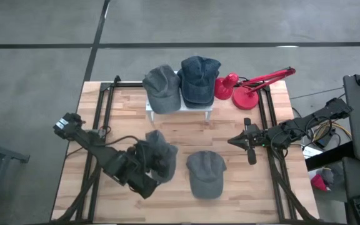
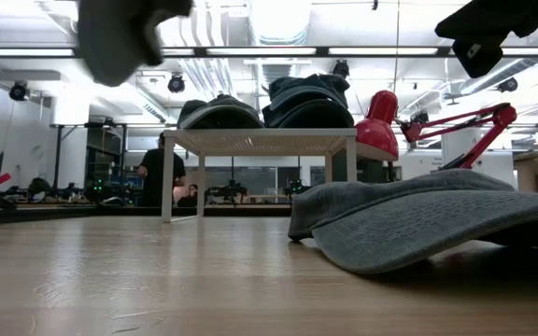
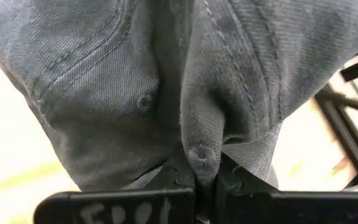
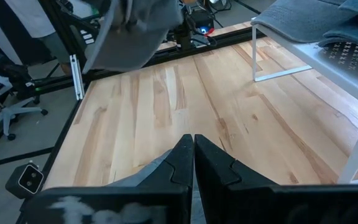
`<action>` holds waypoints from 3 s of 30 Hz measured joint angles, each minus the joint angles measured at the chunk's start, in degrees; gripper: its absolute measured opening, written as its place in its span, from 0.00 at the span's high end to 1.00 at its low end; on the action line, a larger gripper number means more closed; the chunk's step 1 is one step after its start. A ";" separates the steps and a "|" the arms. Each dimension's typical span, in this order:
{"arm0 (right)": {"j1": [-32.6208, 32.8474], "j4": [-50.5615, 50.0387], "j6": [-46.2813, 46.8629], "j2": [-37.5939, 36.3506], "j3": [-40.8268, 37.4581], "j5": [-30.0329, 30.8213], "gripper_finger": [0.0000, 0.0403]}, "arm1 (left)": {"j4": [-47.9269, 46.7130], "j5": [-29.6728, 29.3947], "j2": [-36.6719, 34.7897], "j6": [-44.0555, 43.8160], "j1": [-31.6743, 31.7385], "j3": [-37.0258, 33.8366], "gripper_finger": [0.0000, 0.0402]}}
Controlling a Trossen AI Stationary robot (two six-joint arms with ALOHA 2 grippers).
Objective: Pick & Place hat
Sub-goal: Stack the left gray cap on the gray cap on the shelf
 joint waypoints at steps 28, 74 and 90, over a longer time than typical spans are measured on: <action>-0.02 -0.02 -0.22 0.00 0.00 0.00 0.97 | -1.16 -18.48 -0.07 41.03 19.85 22.60 0.99; -0.02 -0.06 0.02 0.00 0.00 0.01 0.97 | -6.36 4.54 7.61 35.57 49.79 22.99 0.99; 0.00 -0.06 1.14 0.00 0.00 -0.01 0.97 | 3.01 11.41 7.56 35.47 52.45 12.76 0.97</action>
